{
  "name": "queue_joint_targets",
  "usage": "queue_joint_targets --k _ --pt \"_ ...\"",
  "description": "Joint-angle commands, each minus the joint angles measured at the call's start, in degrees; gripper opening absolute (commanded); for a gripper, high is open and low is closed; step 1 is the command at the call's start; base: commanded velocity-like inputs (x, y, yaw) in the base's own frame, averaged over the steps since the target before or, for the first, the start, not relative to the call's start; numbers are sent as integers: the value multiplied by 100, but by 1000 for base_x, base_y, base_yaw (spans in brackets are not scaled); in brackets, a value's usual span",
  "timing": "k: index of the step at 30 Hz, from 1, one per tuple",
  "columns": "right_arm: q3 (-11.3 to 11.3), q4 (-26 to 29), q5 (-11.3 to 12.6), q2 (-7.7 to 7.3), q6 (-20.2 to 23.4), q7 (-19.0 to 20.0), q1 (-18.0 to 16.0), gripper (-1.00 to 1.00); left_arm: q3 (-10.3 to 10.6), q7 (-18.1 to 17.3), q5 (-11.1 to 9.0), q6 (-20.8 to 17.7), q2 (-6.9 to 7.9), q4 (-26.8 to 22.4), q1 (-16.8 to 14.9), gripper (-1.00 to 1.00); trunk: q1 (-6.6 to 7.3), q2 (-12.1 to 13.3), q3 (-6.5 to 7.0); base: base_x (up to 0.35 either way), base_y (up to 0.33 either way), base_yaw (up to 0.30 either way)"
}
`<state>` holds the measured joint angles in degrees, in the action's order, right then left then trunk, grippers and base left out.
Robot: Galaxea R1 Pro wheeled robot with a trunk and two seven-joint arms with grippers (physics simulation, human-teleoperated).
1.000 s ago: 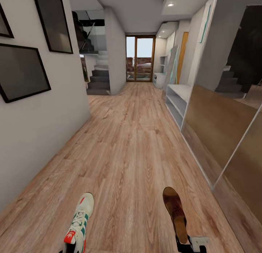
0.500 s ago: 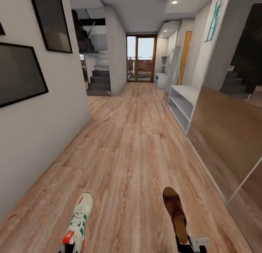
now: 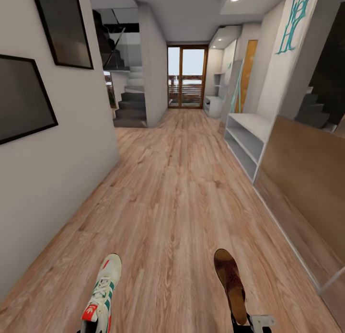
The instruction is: Pick up the two gym shoes and the two sandals from the corridor floor and place them onto the hallstand (shoe rack) in the corridor, making sure they are on the rack and not on the floor. Arrange them so the two gym shoes are next to each other and the two sandals are next to each other.
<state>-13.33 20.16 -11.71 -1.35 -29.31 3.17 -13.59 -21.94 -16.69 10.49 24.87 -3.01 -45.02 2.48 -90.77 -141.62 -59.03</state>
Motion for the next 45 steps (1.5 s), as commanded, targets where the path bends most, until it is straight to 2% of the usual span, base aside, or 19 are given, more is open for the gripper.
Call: queue_joint_targets --k 1,9,11,15,19,45 --pt "-47 -3 -16 3 -15 35 -4 -100 -40 -29 51 15 -8 -7 -2 -100 -3 -2 -4 330 91 0" --pt "-47 -3 -16 3 -13 35 -4 -100 -78 -15 50 11 -7 -7 -2 -100 -3 -2 -4 330 91 0" --pt "-47 -3 -16 3 -13 35 -4 -100 -197 -12 36 16 -10 -12 -2 -100 -3 -2 -4 330 91 0" --pt "-47 -3 -16 3 -13 35 -4 -100 -564 -16 -17 27 -18 -14 -2 -100 -3 -2 -4 330 91 0" --pt "-47 -3 -16 3 -13 35 -4 -100 -674 -21 -26 33 -22 -16 -2 -100 -3 -2 -4 330 91 0" --pt "-47 -1 -16 3 -13 44 -4 -100 -698 -27 -29 38 -33 -13 -2 -100 -3 -2 -4 335 26 0"
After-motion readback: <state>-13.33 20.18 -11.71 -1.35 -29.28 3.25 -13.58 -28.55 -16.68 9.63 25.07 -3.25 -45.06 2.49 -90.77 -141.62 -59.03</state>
